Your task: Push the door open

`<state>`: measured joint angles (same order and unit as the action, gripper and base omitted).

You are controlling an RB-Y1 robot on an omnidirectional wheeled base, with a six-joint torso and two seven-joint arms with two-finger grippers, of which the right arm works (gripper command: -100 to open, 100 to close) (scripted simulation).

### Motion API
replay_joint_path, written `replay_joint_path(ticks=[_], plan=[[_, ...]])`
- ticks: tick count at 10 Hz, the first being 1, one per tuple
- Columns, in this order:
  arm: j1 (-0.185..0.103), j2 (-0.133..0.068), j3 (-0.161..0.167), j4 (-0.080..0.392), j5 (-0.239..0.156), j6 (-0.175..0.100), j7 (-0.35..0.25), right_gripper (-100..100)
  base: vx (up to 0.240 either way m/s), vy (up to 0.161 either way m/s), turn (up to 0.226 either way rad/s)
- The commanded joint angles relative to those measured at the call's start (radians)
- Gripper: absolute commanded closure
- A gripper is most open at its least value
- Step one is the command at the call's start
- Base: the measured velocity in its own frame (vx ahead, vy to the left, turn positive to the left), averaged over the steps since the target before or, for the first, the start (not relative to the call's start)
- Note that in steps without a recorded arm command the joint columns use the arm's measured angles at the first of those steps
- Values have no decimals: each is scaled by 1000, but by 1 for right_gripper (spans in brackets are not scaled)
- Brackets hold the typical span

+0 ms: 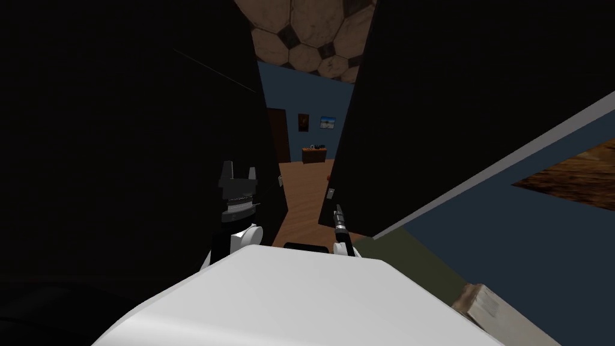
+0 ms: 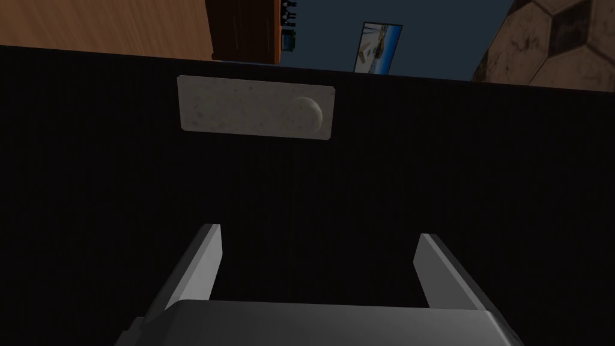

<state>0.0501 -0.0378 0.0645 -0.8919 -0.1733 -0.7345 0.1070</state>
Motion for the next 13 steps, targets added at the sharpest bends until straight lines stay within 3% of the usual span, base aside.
replay_joint_path(ticks=[1, 6, 11, 12, 13], plan=[[0, 0, 0, 0, 0, 0, 0, -100, -93, 53, -16], [2, -5, 0, 13, 1, -20, 14, -100, 180, -21, 7], [2, 27, -1, 31, 3, -48, 30, -100, 219, -14, 8], [0, 23, -1, 31, 3, -46, 28, -100, 89, -4, 3], [0, 23, -1, 31, 3, -46, 28, 100, -16, 1, -5]])
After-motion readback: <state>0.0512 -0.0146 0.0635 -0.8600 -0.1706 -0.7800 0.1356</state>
